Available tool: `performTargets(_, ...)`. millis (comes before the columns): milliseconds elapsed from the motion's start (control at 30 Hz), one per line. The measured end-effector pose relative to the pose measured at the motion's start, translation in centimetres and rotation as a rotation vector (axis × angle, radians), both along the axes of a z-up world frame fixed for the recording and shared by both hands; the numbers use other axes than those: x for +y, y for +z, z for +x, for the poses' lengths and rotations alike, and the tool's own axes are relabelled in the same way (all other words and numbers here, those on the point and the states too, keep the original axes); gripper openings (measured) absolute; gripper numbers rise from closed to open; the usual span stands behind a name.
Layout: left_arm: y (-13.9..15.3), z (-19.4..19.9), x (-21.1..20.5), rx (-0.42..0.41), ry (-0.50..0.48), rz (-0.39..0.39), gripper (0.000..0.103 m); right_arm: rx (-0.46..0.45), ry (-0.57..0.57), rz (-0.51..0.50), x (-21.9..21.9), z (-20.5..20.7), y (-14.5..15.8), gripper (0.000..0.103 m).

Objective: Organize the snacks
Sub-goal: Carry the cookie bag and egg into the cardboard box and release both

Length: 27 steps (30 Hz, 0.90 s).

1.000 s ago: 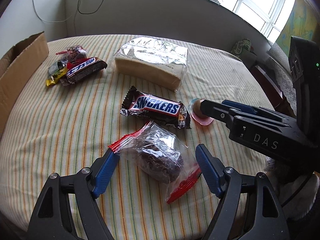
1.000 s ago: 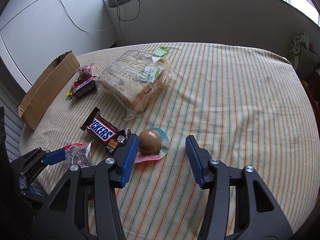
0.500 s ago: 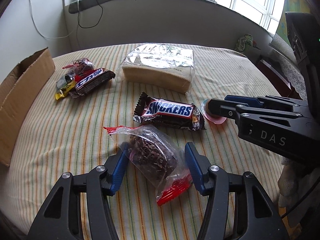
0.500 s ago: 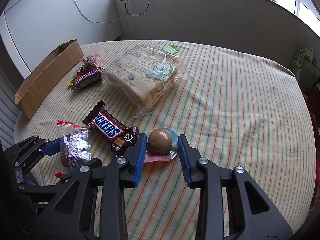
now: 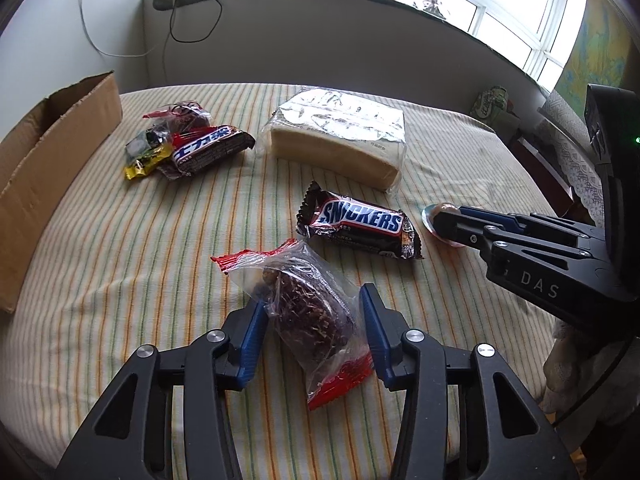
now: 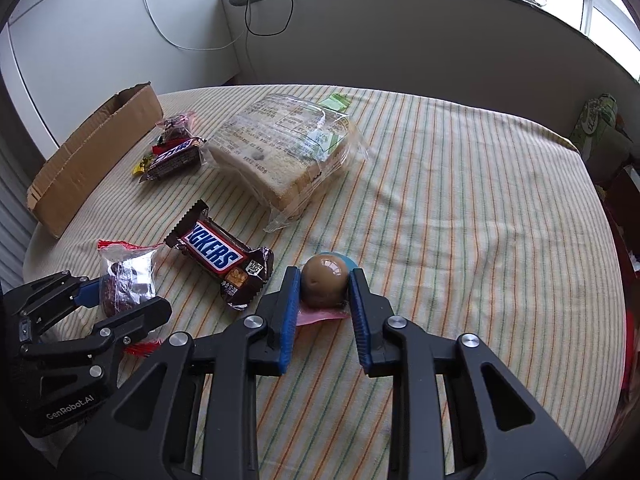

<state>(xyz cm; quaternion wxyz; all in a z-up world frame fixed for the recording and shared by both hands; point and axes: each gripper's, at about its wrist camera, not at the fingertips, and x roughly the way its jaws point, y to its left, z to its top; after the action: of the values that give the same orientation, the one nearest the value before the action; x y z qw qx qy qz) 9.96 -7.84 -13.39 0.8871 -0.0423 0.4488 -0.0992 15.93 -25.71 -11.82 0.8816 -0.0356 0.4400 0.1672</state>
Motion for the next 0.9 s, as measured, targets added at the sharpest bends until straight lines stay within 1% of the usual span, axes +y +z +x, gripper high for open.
performTargets(33, 0.0, 0.0, 0.0, -0.001, -0.001, 0.0, 0.033, -0.002, -0.004, 0.0, -0.1, -0.1, 0.1, 0.026)
performTargets(133, 0.1, -0.1, 0.6, 0.003, 0.005, -0.016, 0.033, -0.009, -0.011, 0.003, -0.2, -0.4, 0.3, 0.025)
performTargets(233, 0.1, -0.2, 0.8, -0.001, 0.003, -0.009, 0.033, -0.016, -0.017, 0.006, -0.4, -0.7, 0.4, 0.025)
performTargets(333, 0.4, -0.2, 1.4, 0.003, 0.016, -0.031, 0.033, -0.021, -0.022, 0.018, -0.6, -0.9, 0.9, 0.025)
performTargets(533, 2.0, -0.5, 2.4, -0.036, 0.029, -0.039, 0.033, -0.058, -0.012, 0.033, -0.2, -1.5, 2.8, 0.025)
performTargets(700, 3.6, -0.7, 4.1, -0.075, 0.049, -0.049, 0.033, -0.076, 0.027, 0.039, 1.9, -1.7, 4.4, 0.025)
performTargets(900, 5.7, -0.8, 7.9, -0.125, 0.106, -0.054, 0.033, -0.096, 0.1, 0.053, 6.4, -1.2, 6.1, 0.025)
